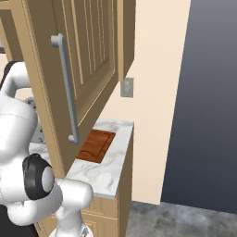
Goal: Pick the bread, place it on the cutting board, pick the jam, place it on the counter, and close the cabinet.
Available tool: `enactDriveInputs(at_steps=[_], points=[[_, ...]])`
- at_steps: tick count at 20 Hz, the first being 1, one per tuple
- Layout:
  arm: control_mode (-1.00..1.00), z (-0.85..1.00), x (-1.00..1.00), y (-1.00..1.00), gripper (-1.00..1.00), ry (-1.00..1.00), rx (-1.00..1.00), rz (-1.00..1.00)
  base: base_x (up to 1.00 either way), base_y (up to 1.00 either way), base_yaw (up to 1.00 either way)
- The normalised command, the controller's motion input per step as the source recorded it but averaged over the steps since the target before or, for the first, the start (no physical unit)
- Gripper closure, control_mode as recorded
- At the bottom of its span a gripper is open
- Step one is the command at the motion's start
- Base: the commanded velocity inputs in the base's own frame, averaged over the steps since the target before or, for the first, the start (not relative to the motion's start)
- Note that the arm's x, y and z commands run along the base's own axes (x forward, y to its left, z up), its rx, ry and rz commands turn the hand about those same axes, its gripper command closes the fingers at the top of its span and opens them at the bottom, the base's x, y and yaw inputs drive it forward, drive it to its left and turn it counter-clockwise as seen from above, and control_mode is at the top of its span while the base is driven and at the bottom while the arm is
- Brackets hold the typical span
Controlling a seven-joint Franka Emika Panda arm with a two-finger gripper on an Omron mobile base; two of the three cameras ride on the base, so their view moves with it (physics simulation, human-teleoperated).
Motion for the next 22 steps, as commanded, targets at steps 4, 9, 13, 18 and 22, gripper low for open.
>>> enactDriveInputs(at_steps=[4, 9, 13, 18, 22], points=[[-1.0, 0.0, -0.74, -0.35, 1.0, 0.0, 0.0, 0.0, 0.0, 0.0, 0.0], [-1.0, 0.0, -0.69, -0.26, 1.0, 0.05, 0.0, 0.0, 0.0, 0.0, 0.0], [-1.0, 0.0, -0.62, -0.18, 1.0, 0.12, 0.0, 0.0, 0.0, 0.0, 0.0], [-1.0, -0.03, -0.47, -0.08, 1.0, 0.14, 0.0, 0.0, 0.0, 0.0, 0.0], [-1.0, -0.03, -0.08, 0.0, 1.0, 0.13, 0.0, 0.0, 0.0, 0.0, 0.0]])
